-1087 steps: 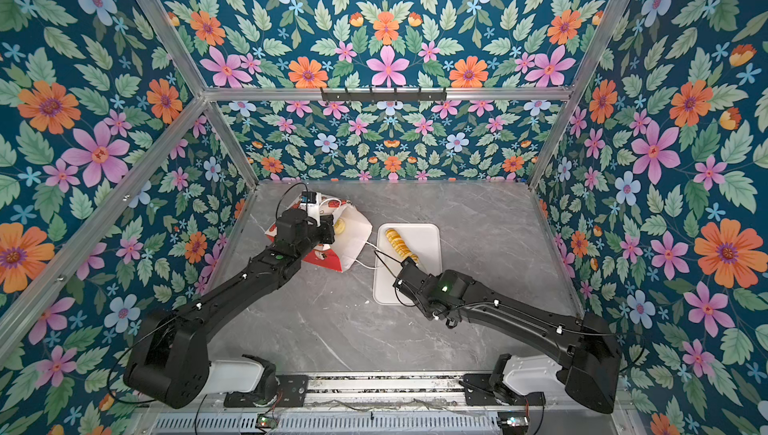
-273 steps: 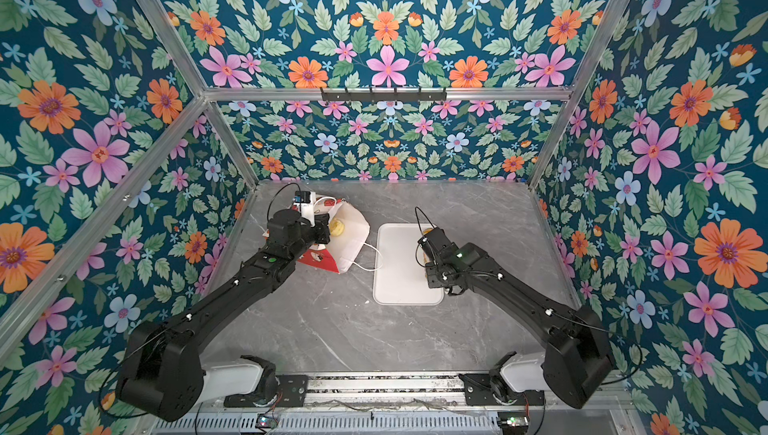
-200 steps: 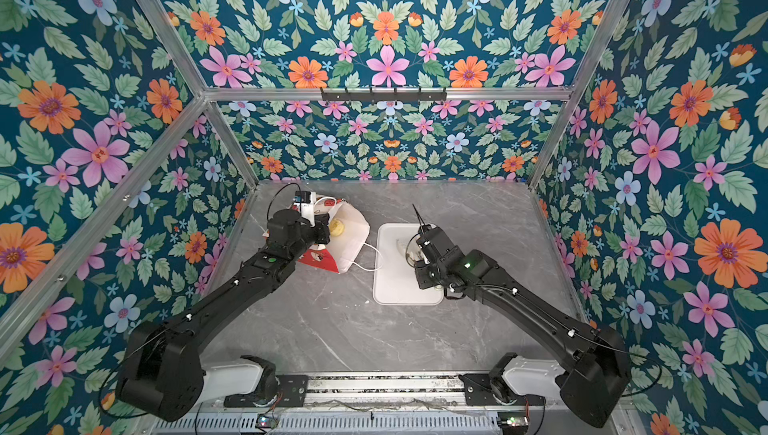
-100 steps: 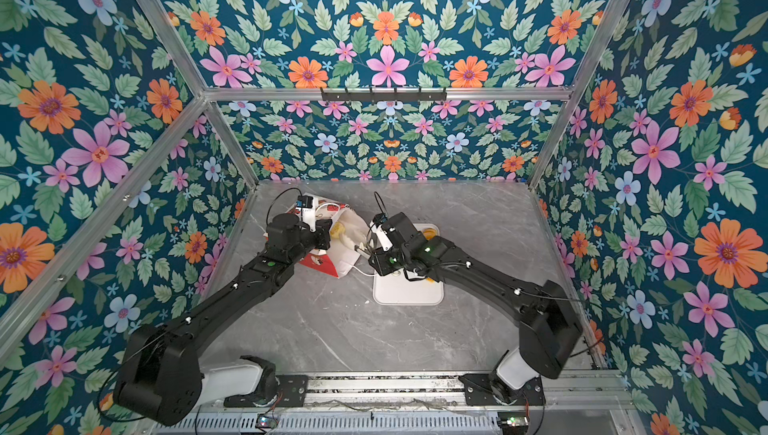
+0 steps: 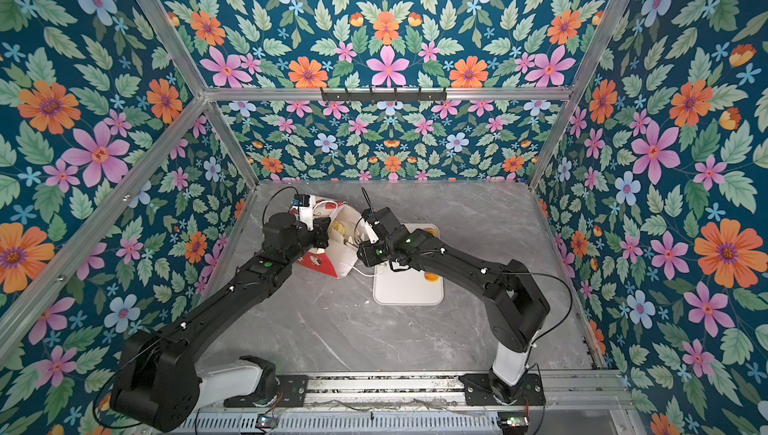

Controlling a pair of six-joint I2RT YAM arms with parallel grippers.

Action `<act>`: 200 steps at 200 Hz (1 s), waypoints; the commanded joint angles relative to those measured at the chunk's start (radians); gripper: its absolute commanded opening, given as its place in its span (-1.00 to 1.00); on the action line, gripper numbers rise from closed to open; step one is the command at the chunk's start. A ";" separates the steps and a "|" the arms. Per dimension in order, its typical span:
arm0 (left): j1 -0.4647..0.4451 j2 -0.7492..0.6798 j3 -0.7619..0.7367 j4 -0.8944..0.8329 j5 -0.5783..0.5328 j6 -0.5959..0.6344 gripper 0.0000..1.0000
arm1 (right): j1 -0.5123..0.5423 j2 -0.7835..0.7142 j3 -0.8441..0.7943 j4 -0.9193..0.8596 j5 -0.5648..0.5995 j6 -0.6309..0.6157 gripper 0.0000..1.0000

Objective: Take the fake bread out of the paper bag
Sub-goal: 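Move the tongs in the right gripper into the bag and pinch a pastry, then pull the pastry out of the bag and carry it over the tray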

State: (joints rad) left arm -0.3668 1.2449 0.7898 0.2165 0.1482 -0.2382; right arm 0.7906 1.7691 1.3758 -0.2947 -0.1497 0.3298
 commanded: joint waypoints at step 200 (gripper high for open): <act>-0.002 0.011 -0.008 0.052 0.004 -0.027 -1.00 | -0.004 0.165 0.146 0.008 0.027 -0.039 -0.67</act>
State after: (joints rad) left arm -0.3676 1.2541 0.7837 0.2230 0.1654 -0.2550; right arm 0.7841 1.9709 1.5333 -0.2947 -0.1452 0.3092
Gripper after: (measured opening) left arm 0.050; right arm 0.261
